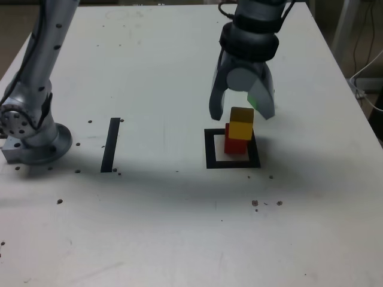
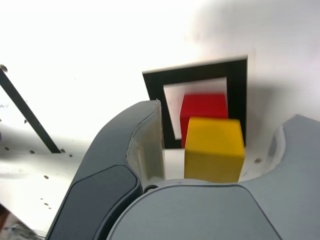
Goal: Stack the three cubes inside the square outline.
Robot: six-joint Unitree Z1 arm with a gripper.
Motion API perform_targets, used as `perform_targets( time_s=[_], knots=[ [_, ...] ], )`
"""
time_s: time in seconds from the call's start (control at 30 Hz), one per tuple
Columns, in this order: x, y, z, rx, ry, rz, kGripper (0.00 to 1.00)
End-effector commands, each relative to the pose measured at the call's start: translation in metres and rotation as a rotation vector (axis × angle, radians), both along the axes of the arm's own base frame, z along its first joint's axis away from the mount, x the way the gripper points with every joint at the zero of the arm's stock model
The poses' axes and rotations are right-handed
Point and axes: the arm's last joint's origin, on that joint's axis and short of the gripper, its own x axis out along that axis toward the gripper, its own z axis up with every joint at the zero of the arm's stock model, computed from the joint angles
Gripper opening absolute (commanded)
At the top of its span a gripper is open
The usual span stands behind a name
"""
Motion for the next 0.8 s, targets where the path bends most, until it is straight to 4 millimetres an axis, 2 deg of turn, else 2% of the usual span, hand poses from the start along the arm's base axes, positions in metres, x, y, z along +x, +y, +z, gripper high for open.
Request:
perform_targets(
  time_s=[0.0, 0.2, 0.4, 0.6, 0.77],
  knots=[
    [0.002, 0.012, 0.006, 0.003, -0.023, 0.023, 0.99],
    [0.011, 0.053, 0.009, 0.003, -0.046, 0.105, 1.00],
    [0.022, 0.091, -0.003, 0.001, -0.030, 0.190, 0.99],
    [0.035, 0.115, -0.020, -0.010, -0.007, 0.245, 0.99],
    [0.047, 0.126, -0.035, -0.023, 0.011, 0.265, 0.98]
  ],
)
